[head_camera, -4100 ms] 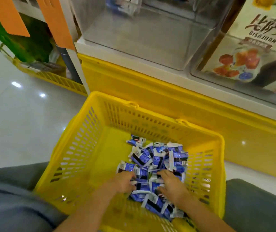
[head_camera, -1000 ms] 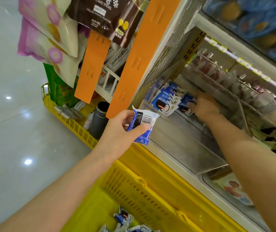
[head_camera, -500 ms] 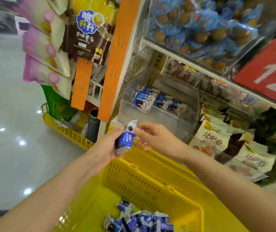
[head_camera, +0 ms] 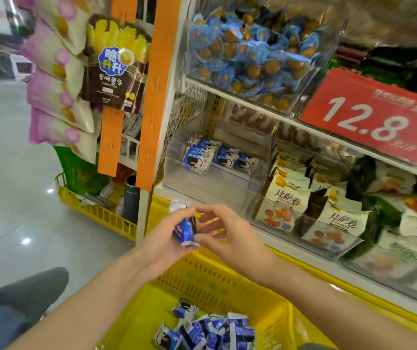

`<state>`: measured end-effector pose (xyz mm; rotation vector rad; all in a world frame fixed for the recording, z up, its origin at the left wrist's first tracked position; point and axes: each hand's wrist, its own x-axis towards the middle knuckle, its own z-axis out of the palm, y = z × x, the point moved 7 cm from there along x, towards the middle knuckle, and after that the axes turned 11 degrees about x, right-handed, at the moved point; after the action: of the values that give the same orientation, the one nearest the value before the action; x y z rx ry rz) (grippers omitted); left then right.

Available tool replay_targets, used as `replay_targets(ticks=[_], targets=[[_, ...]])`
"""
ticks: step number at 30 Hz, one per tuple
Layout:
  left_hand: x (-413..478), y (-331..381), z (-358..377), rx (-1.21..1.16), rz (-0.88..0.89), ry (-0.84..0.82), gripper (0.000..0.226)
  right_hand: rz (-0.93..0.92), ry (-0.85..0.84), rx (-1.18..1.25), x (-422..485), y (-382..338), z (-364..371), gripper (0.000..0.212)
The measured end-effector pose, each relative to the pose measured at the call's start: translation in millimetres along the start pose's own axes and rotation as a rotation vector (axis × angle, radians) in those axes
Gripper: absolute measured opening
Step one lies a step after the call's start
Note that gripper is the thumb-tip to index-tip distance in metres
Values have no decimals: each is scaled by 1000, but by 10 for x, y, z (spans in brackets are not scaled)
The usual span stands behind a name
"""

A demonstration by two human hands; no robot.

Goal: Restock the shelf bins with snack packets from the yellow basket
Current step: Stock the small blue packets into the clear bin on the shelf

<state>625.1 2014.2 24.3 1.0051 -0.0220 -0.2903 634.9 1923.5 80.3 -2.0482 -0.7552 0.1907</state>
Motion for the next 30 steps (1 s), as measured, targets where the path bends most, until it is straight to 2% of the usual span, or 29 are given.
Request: replay_targets(ticks=[3, 5, 8, 10, 13, 15, 17, 19, 21, 23, 26, 30], targets=[[13, -19, -79, -36, 29, 94, 39, 149, 88, 144, 2, 114, -85, 42], [26, -38, -97, 1, 63, 116, 48, 210, 87, 149, 12, 158, -68, 46], [19, -67, -149, 53, 107, 149, 48, 250, 28, 134, 24, 204, 54, 49], [16, -90, -240, 100, 107, 189, 49, 276, 16, 169, 60, 262, 106, 42], [22, -105, -325, 173, 89, 148, 45, 315, 15, 254, 140, 360, 138, 22], [17, -72, -378, 323, 72, 153, 43, 362, 20, 337, 192, 437, 145, 27], [33, 57, -446, 622, 78, 214, 47, 311, 20, 196, 254, 451, 112, 46], [80, 245, -463, 962, 132, 263, 50, 156, 5, -59, 336, 387, 67, 65], [136, 396, -462, 1144, 172, 303, 55, 48, -45, -174, 413, 303, 66, 69], [203, 496, -451, 1172, 189, 308, 55, 31, -86, -190, 491, 251, 38, 68], [322, 701, -343, 1276, 289, 280, 50, 11, -51, -161, 635, 150, -141, 65], [584, 967, -178, 1420, 433, 186, 40, -5, -6, -288, 878, 72, -453, 30]])
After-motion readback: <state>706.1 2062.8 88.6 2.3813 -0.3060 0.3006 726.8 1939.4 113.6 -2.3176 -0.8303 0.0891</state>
